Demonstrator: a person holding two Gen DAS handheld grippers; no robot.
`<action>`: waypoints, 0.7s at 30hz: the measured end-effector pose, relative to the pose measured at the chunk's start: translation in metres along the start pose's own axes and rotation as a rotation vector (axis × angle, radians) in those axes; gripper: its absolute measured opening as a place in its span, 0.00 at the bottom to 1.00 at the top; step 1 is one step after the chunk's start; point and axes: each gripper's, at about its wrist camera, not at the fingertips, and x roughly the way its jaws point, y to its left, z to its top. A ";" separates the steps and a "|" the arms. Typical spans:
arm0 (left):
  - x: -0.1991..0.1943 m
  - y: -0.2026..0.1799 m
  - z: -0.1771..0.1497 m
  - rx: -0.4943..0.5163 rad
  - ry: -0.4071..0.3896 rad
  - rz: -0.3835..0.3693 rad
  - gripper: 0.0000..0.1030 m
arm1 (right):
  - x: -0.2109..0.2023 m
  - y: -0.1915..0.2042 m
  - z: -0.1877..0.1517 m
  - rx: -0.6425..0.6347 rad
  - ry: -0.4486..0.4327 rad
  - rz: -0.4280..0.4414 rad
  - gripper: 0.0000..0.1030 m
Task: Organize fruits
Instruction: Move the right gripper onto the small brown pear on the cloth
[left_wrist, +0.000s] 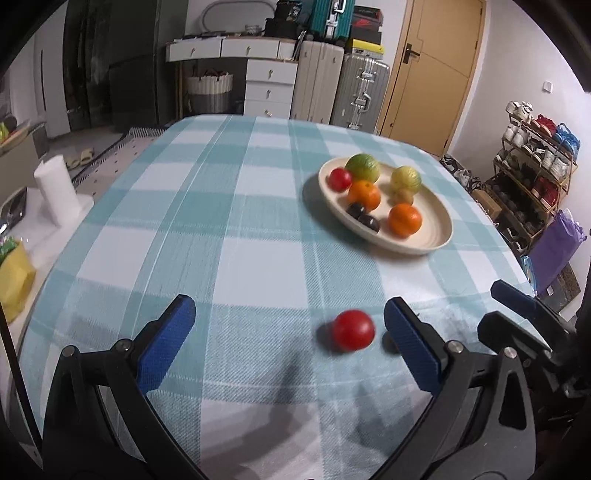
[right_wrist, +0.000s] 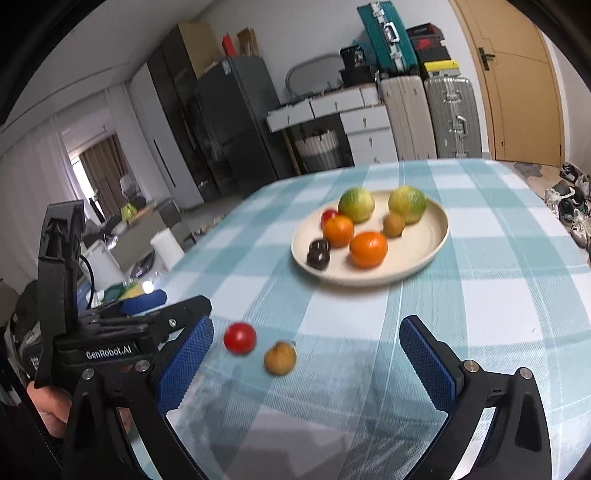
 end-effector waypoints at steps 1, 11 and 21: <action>0.001 0.003 -0.002 -0.007 0.006 -0.002 0.99 | 0.003 0.000 -0.002 -0.003 0.014 0.005 1.00; 0.003 0.021 -0.011 -0.054 0.036 -0.016 0.99 | 0.037 0.001 -0.010 0.002 0.171 0.022 0.83; 0.005 0.023 -0.013 -0.061 0.053 -0.033 0.99 | 0.057 0.010 -0.008 -0.028 0.235 0.020 0.43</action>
